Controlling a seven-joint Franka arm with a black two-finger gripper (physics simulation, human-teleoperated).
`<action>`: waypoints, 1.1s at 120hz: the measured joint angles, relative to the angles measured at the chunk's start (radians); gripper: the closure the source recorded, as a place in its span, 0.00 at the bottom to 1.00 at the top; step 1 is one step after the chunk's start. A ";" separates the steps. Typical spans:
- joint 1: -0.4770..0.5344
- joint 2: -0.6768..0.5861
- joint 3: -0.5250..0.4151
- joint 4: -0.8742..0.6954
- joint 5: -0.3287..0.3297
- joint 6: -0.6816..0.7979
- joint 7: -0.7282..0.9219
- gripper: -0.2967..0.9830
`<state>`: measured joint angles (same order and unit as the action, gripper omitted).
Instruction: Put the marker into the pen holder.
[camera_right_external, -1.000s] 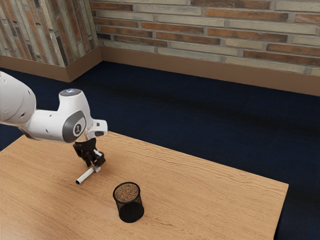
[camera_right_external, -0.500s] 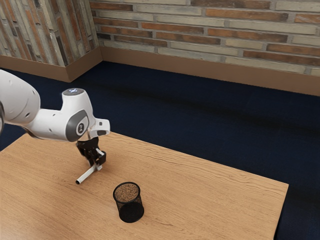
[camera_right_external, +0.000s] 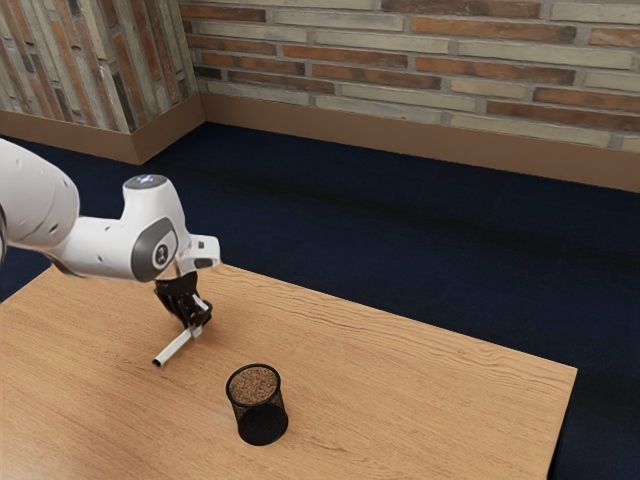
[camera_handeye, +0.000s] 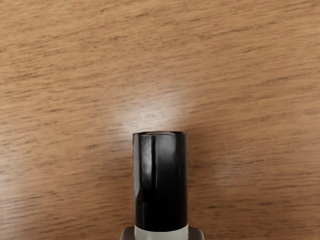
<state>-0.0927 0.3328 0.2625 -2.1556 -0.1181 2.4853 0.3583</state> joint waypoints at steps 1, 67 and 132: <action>0.000 -0.002 0.000 0.000 0.000 0.000 0.000 0.78; -0.343 -0.837 -0.012 -0.486 0.030 0.115 -0.031 0.80; -0.431 -0.697 -0.013 -0.514 0.005 0.369 -0.018 0.79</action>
<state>-0.5241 -0.3645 0.2499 -2.6696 -0.1127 2.8543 0.3403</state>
